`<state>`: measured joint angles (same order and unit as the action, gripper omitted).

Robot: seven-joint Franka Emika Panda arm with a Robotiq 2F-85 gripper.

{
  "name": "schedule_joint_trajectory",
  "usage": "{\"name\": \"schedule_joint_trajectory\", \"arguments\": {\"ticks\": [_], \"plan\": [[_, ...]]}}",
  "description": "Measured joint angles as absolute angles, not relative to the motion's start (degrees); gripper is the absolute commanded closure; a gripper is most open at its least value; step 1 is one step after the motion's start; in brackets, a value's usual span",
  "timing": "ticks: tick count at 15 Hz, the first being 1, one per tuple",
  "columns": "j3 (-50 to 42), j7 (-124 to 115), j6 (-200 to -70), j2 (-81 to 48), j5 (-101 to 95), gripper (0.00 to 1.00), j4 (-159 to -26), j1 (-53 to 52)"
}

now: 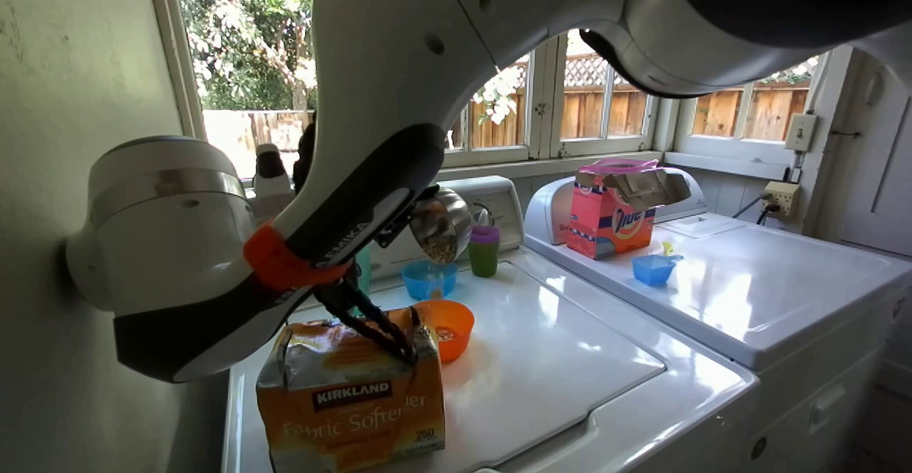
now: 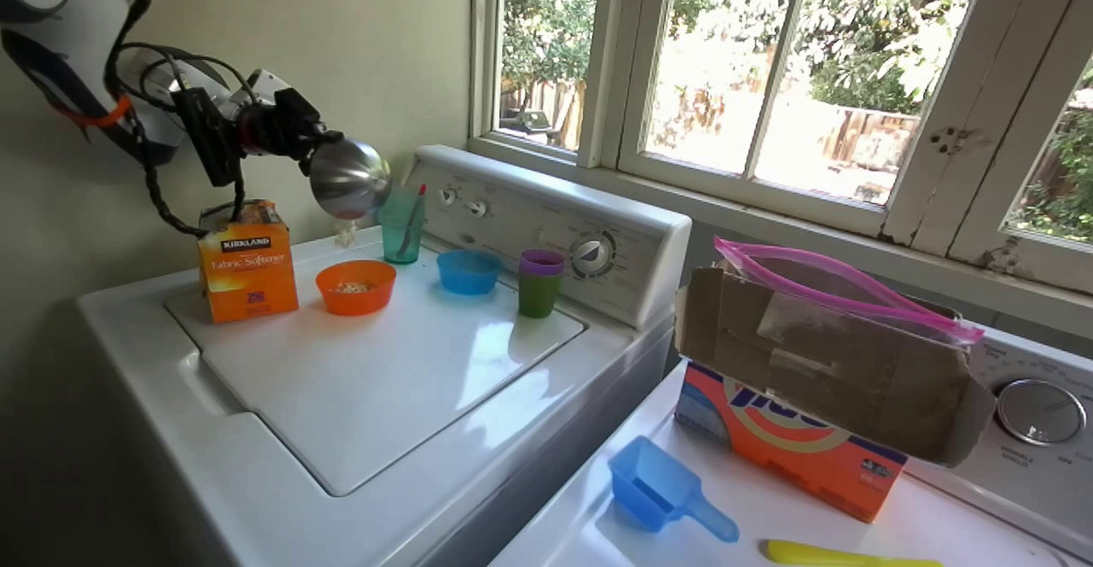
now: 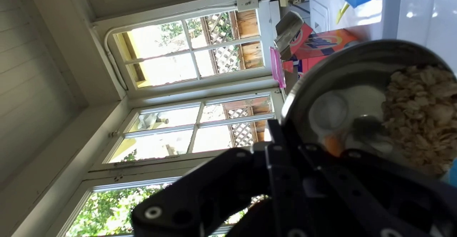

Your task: Pour the contents in the silver bowl into the orange bowl

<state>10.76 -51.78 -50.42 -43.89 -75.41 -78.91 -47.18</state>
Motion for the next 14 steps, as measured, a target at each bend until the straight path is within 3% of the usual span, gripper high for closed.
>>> {"name": "schedule_joint_trajectory", "arguments": {"ticks": [14], "plan": [[9.26, -50.24, -48.75, -44.65, -76.3, 0.99, -77.91, -48.4]]}}
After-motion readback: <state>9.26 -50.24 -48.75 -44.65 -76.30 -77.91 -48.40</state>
